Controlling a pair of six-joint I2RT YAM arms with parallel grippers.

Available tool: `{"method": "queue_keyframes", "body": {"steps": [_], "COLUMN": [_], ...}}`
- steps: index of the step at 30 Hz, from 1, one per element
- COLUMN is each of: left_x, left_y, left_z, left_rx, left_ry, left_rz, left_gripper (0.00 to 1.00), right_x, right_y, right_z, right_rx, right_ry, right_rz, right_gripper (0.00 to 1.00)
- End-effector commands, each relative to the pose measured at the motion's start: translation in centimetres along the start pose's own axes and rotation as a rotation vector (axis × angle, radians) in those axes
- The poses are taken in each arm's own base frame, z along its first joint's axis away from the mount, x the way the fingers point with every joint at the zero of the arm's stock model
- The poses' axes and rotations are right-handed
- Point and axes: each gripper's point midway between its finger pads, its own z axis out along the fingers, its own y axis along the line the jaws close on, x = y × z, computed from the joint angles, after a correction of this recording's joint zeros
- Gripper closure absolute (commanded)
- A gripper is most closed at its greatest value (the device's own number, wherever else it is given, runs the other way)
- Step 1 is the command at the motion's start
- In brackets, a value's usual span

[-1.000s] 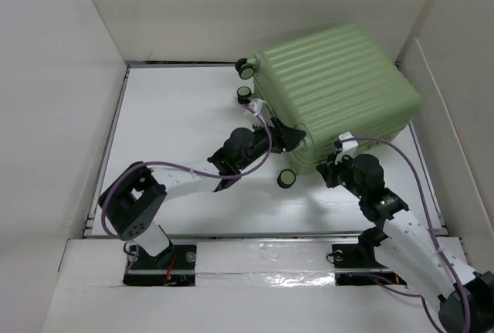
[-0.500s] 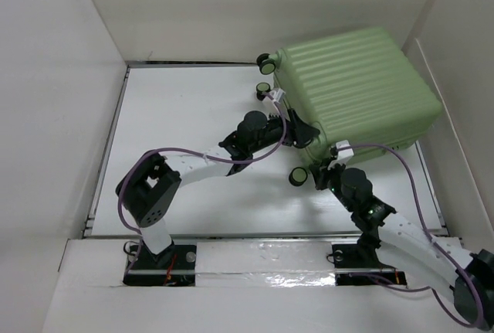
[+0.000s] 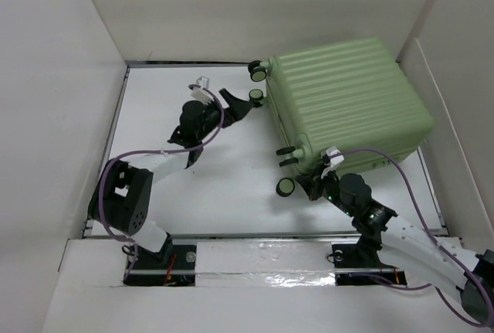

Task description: Pack the luggage

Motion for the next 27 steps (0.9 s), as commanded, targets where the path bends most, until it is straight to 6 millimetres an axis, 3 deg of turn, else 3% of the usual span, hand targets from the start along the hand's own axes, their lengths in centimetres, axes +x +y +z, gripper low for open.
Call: {"method": "queue_keyframes", "body": {"steps": [1, 4, 10, 13, 27], "left_x": [-5.8, -7.7, -9.4, -8.9, -9.4], "left_y": [-2.6, -2.2, -1.8, -0.6, -1.0], "left_z": [1.0, 4.0, 8.0, 9.3, 13.1], "left_rx": [0.132, 0.129, 0.137, 0.105, 0.178], "left_ry": [-0.126, -0.116, -0.084, -0.044, -0.012], "left_rz": [-0.073, -0.058, 0.105, 0.131, 0.095], "left_gripper": [0.07, 0.07, 0.09, 0.09, 0.19], "right_x": [-6.0, -6.0, -5.5, -5.4, -4.8], "right_y": [6.5, 6.4, 6.4, 6.4, 6.6], "right_z": [-1.6, -1.9, -1.8, -1.6, -1.1], "right_rx": [-0.288, -0.284, -0.285, -0.29, -0.302], "right_ry": [-0.198, -0.196, -0.174, -0.173, -0.147], "right_rz": [0.032, 0.029, 0.013, 0.013, 0.011], "right_gripper": [1.0, 1.0, 1.0, 1.0, 1.0]}}
